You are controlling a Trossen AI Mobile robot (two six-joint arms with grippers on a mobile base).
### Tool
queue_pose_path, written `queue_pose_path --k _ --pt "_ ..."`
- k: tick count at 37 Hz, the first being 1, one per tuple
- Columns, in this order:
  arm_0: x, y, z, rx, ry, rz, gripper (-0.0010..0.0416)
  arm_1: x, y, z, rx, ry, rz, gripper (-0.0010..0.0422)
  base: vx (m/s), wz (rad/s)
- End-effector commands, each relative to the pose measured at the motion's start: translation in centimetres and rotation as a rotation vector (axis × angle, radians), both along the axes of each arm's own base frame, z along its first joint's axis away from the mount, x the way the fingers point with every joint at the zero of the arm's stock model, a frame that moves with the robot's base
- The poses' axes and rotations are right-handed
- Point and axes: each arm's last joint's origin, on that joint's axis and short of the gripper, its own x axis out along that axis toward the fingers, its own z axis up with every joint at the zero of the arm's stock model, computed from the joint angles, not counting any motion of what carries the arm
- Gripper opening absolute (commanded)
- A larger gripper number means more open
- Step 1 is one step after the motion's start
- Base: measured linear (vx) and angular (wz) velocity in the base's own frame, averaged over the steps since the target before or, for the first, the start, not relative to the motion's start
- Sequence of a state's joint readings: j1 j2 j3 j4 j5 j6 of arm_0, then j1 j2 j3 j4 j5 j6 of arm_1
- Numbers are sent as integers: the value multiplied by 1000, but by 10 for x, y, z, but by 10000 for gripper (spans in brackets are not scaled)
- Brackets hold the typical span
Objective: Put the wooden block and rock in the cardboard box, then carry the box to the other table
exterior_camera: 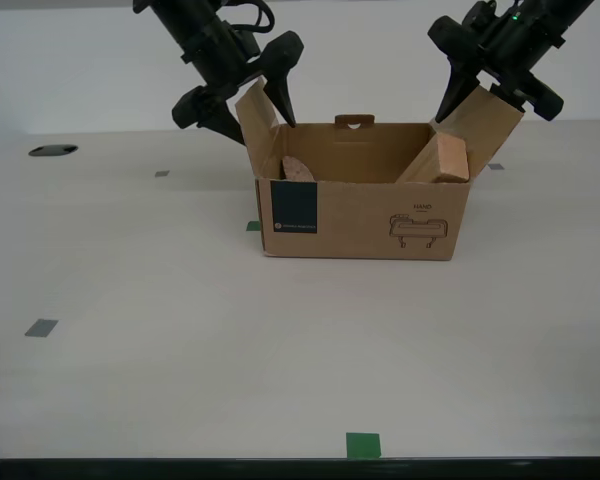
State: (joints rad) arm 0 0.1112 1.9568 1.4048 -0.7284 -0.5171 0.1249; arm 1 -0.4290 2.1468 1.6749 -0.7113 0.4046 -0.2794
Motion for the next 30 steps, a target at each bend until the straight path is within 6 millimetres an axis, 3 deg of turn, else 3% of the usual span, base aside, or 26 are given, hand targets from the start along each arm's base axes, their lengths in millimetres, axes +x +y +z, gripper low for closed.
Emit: queue_pose_path --k 1,16,30 --pt "0 4 0 7 2 8 145 0 -1 0 -1 0 -1 281 0 0" --pt "0 12 0 9 -15 27 7 4 -2 1 27 -60 28 -5 0 0" --pt "2 14 1 12 -40 30 -1 4 -2 1 20 -56 31 -2 0 0"
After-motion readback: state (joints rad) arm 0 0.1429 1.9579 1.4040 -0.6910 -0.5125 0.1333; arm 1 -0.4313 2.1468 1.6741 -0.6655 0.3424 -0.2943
